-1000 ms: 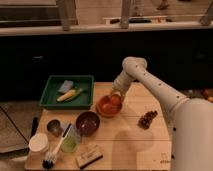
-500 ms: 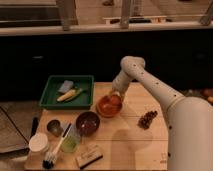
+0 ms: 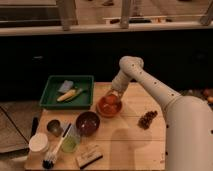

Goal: Place apple in red bowl

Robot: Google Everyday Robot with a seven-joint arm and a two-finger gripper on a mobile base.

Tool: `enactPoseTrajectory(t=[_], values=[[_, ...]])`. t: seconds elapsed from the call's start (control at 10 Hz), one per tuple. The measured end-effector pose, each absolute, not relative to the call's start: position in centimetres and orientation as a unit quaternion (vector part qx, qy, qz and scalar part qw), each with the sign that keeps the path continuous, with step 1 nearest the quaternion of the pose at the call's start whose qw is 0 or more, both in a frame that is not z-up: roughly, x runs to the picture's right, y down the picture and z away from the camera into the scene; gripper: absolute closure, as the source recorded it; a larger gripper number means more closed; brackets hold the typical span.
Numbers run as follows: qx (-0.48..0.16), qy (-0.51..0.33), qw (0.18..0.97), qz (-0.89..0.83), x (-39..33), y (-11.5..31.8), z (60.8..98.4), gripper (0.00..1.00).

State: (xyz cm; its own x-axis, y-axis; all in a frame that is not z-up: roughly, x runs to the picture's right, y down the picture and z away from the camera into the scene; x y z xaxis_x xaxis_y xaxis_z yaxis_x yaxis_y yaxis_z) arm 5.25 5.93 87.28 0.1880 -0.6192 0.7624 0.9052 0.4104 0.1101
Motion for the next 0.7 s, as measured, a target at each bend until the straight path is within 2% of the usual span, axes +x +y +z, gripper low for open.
enactPoseTrajectory(t=[0.7], values=[[-0.194,-0.379,0.747,-0.511,4.69,6.06,86.95,0.20]])
